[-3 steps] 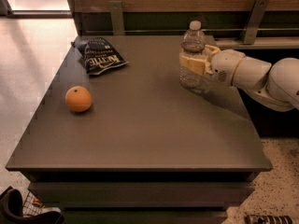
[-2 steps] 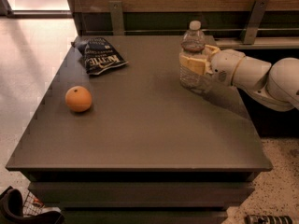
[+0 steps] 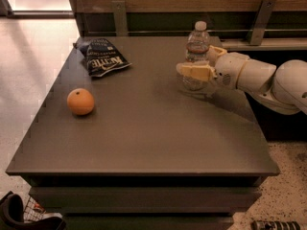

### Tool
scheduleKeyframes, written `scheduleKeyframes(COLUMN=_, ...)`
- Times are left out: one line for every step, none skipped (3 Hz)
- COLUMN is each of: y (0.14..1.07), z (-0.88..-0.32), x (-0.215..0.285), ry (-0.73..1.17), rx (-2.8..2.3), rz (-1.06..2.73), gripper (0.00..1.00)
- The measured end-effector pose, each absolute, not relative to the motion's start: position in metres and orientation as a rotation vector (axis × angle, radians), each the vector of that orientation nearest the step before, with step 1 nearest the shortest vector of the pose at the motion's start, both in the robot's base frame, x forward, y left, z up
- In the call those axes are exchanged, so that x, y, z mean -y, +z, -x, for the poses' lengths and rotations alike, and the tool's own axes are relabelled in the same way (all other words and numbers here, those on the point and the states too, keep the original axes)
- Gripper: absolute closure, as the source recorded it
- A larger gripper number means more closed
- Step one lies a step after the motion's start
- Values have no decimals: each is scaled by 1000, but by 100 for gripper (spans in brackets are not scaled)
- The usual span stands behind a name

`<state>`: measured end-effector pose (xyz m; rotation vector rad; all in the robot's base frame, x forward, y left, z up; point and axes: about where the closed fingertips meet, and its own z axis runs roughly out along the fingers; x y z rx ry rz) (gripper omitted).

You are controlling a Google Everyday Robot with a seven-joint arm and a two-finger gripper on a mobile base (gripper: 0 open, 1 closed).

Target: Pick water bottle

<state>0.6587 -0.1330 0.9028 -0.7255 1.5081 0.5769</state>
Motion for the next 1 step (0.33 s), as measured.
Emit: scheduleKeyframes(y=903, z=-659, x=132, ry=578, rx=-1508, rz=726, gripper=0)
